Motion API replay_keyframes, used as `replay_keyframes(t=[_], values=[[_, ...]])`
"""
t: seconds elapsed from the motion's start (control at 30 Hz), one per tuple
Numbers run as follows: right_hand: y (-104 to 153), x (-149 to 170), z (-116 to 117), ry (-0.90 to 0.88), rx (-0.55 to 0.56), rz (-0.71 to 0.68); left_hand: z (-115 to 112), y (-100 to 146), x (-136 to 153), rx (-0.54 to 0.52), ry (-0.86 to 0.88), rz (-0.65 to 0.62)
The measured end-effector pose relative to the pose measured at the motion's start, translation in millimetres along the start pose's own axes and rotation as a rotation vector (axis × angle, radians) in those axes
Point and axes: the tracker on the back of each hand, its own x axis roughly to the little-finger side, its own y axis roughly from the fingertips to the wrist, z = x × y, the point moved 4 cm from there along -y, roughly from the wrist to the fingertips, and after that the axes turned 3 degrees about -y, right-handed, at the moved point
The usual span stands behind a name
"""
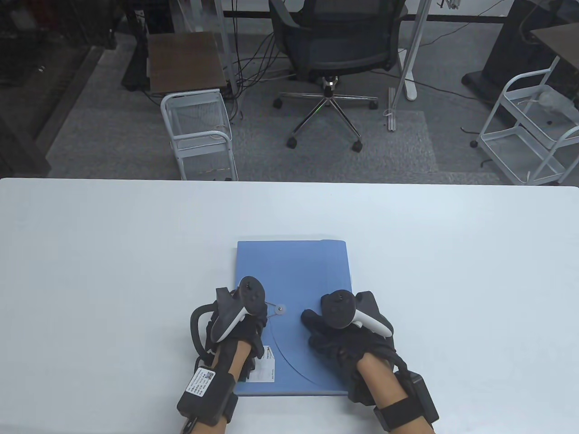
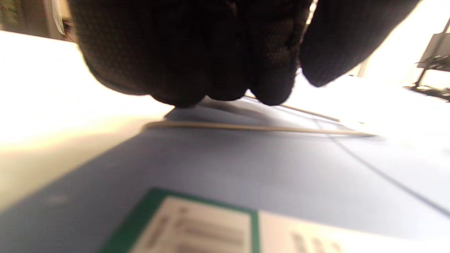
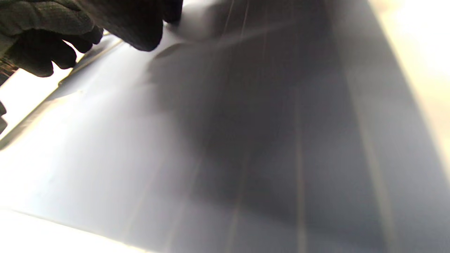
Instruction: Sort materials into accordion folder compartments
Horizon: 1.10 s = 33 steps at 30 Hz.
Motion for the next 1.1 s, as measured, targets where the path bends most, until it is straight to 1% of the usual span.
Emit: replay_keyframes(t=[0.03,0.07,0.1,0.13,0.23,0.3,0.37,0.43,0.5,0.63,0.7,0.8,0.87,0.93,1.0,1.1], values=[[3,-2,-2,-0.006,0.011,-0.017,3,4,3,0.033,0.027,-0.008],[5,-3,-4,-0.009,0.025,-0.03,6,6,2,0.041,0.051,-0.041],[10,-5,-9,-0.013,0.061,-0.046,12,10,3,0.021,0.079,-0.084],[16,-8,-16,-0.019,0.121,-0.082,21,16,4,-0.015,0.111,-0.105],[32,-15,-33,-0.05,0.236,-0.17,40,30,4,-0.073,0.143,-0.204],[44,-21,-43,-0.054,0.312,-0.215,53,41,5,-0.155,0.144,-0.243],[58,-26,-53,-0.042,0.4,-0.255,65,51,6,-0.262,0.145,-0.31],[71,-31,-61,-0.02,0.488,-0.304,74,60,10,-0.337,0.145,-0.314],[82,-33,-66,-0.006,0.571,-0.328,79,66,12,-0.386,0.159,-0.359],[100,-36,-72,0.047,0.713,-0.381,86,77,14,-0.464,0.168,-0.429],[105,-38,-73,0.102,0.758,-0.374,89,80,14,-0.493,0.144,-0.443],[108,-37,-72,0.162,0.797,-0.365,88,82,11,-0.489,0.074,-0.462],[107,-37,-70,0.208,0.803,-0.357,86,83,10,-0.485,0.02,-0.466],[105,-36,-66,0.261,0.789,-0.338,79,80,8,-0.401,-0.043,-0.481],[104,-36,-65,0.295,0.79,-0.333,75,78,7,-0.351,-0.051,-0.488],[104,-37,-64,0.314,0.789,-0.326,71,75,8,-0.326,-0.004,-0.509]])
